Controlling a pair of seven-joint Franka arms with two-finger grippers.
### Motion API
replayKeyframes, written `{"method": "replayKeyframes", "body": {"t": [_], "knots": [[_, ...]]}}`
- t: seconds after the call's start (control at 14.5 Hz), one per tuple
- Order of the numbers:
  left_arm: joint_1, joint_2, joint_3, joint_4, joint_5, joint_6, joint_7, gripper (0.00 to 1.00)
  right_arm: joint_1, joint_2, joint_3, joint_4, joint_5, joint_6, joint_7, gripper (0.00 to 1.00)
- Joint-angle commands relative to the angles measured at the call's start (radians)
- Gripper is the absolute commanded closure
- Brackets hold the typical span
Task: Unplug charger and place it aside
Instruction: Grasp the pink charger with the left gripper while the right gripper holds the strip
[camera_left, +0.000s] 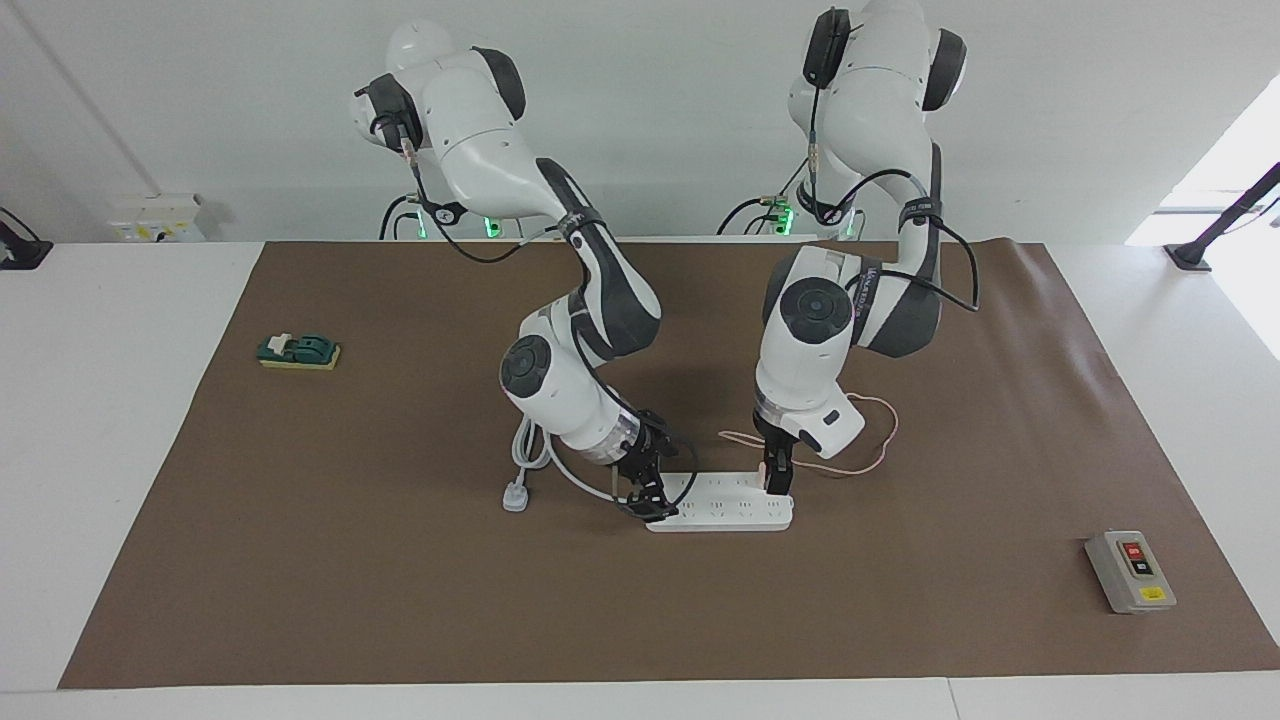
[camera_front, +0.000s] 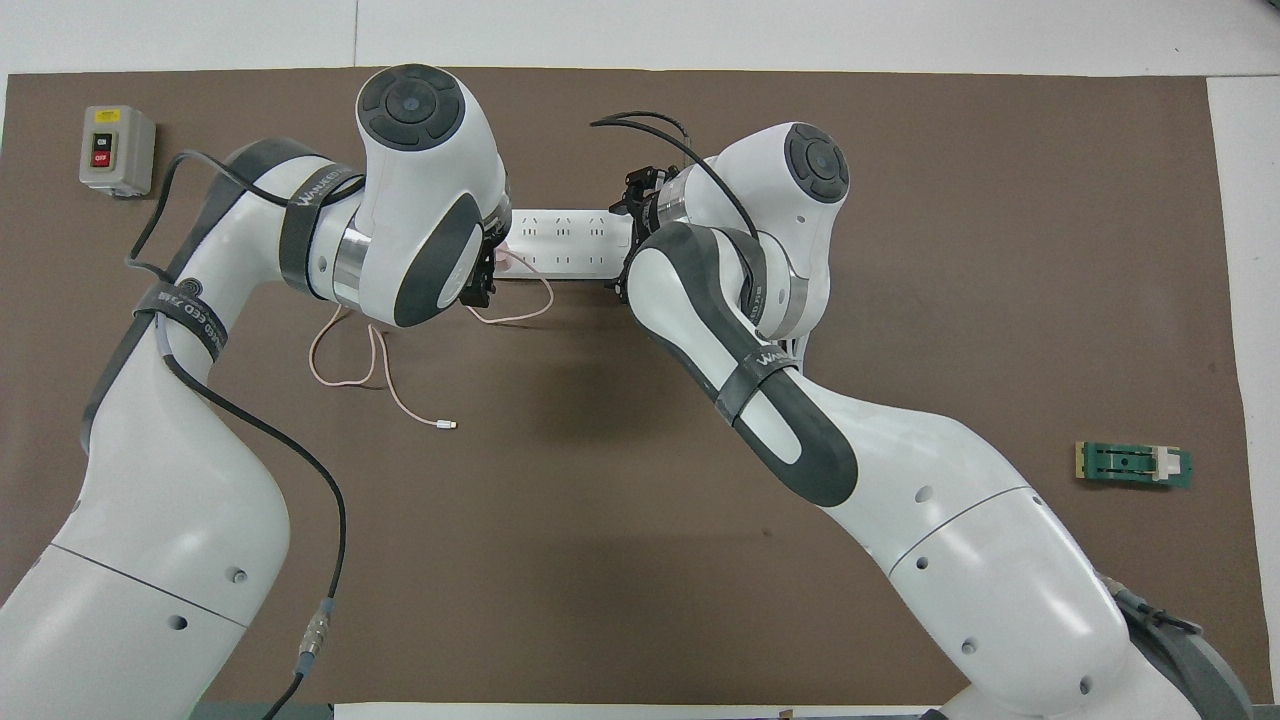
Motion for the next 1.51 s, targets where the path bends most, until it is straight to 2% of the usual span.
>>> {"method": "replayKeyframes", "body": {"t": [0.0, 0.83, 1.1, 1.24, 1.31, 1.44], "knots": [[-0.008, -0.032, 0.013, -0.059, 0.02, 0.039, -0.019, 0.0, 0.009, -0.018, -0.002, -0.063, 0.011, 0.057, -0.046, 0.0], [-0.008, -0.026, 0.013, -0.113, 0.072, 0.114, -0.041, 0.0, 0.003, 0.017, -0.002, -0.052, 0.001, 0.091, -0.119, 0.0], [-0.002, -0.017, 0.013, -0.106, 0.071, 0.117, -0.044, 0.0, -0.006, 0.054, -0.003, 0.001, -0.01, 0.075, -0.128, 0.0], [-0.002, -0.013, 0.013, -0.106, 0.071, 0.117, -0.047, 0.13, -0.017, 0.081, -0.007, 0.05, -0.016, 0.052, -0.126, 0.0], [-0.002, -0.013, 0.013, -0.106, 0.071, 0.117, -0.047, 0.24, -0.017, 0.095, -0.011, 0.076, -0.016, 0.034, -0.126, 0.0], [-0.002, -0.012, 0.011, -0.106, 0.071, 0.12, -0.047, 0.57, -0.017, 0.106, -0.016, 0.1, -0.018, 0.017, -0.126, 0.0]]}}
